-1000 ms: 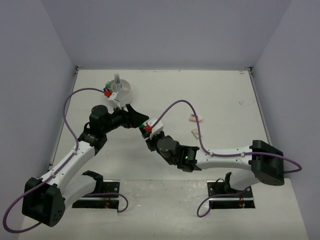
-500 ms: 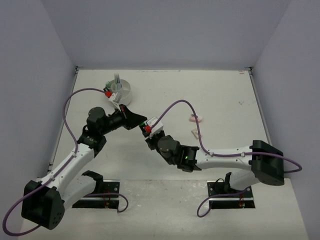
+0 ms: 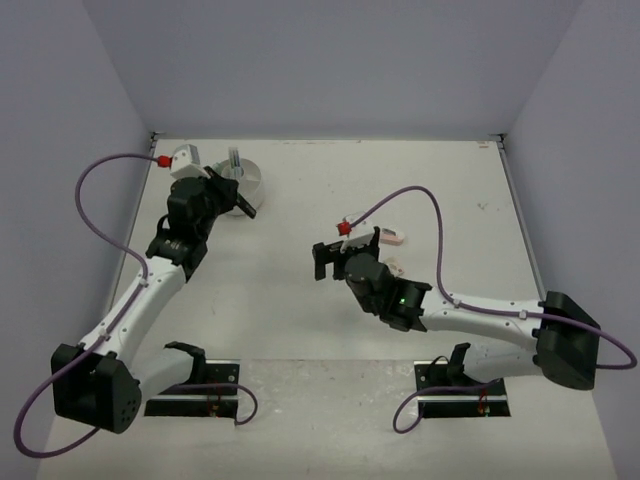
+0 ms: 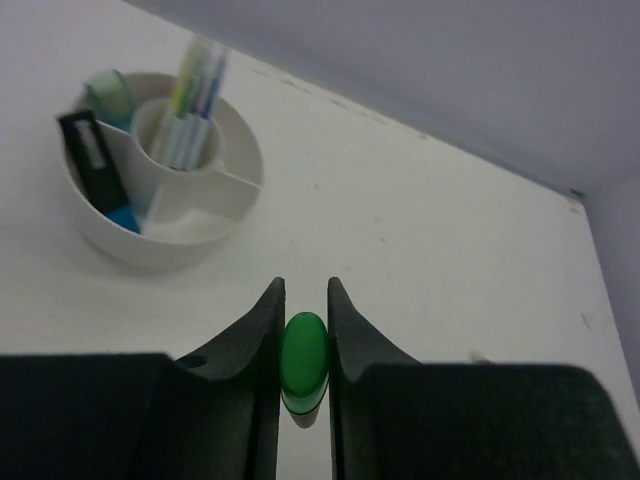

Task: Sort the stationery into containers
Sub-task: Place the pen in the storage box.

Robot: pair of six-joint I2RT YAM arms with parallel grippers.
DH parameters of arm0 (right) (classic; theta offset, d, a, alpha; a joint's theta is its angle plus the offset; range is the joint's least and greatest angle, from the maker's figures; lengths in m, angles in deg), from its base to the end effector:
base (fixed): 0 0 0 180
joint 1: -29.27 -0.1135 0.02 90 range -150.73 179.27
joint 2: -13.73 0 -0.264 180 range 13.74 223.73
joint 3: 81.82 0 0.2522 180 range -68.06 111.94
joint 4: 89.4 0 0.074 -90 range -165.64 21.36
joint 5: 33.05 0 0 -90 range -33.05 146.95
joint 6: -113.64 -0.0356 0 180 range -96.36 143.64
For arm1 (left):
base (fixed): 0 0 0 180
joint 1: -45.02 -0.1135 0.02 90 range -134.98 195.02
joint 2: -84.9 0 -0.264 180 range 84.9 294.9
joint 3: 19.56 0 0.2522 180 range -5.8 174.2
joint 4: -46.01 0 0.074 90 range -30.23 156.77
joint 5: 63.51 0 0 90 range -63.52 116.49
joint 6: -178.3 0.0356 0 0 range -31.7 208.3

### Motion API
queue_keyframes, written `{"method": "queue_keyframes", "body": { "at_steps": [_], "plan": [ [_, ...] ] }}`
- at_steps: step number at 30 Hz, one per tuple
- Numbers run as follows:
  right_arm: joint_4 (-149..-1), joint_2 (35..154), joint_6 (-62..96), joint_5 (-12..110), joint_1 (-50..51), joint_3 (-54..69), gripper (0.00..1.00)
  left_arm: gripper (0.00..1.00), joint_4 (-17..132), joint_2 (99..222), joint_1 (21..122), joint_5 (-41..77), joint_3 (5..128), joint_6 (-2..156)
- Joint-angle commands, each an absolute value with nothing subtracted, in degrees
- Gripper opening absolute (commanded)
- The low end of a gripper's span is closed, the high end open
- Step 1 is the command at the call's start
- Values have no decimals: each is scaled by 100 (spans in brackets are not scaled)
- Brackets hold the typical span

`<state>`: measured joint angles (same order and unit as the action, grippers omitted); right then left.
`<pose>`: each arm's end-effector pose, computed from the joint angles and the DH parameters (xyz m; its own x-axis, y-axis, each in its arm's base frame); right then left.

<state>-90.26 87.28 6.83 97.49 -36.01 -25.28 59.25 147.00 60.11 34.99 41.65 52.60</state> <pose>0.1396 0.2478 0.2648 -0.2355 0.0140 -0.9718 -0.3772 0.9202 0.1047 0.2471 -0.0612 0.3162 -0.2609 -0.5274 -0.8086 -0.0408 0.8429 -0.5366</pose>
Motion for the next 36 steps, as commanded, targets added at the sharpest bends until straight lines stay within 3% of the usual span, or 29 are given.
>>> {"method": "queue_keyframes", "body": {
  "at_steps": [1, 9, 19, 20, 25, 33, 36],
  "plan": [
    [-8795, 7962, 88, 9790, -3430, -3008, 99, 0, 5484, 15616, 5341, 5102, 4799, 5420],
    [-8724, 7657, 114, 9606, -3410, -3159, 99, 0, 5026, 17073, 4921, 5109, 5953, 5569],
    [-8771, 7502, 149, 9524, -3392, -3201, 99, 1, 4659, 18011, 4792, 5002, 6133, 5567],
    [-8751, 7481, 148, 9518, -3391, -3194, 99, 6, 4684, 18071, 4792, 5019, 6122, 5532],
    [-8733, 7407, 109, 9513, -3322, -3220, 99, 55, 4598, 18044, 4792, 4982, 5837, 5350],
    [-7752, 7356, -485, 9407, -2665, -2821, 99, 61, 4917, 16841, 4795, 4457, 5269, 4647],
    [-6241, 7625, -1096, 8689, -1586, -2192, 99, 85, 5246, 15703, 4809, 3708, 4933, 4544]
  ]
}}
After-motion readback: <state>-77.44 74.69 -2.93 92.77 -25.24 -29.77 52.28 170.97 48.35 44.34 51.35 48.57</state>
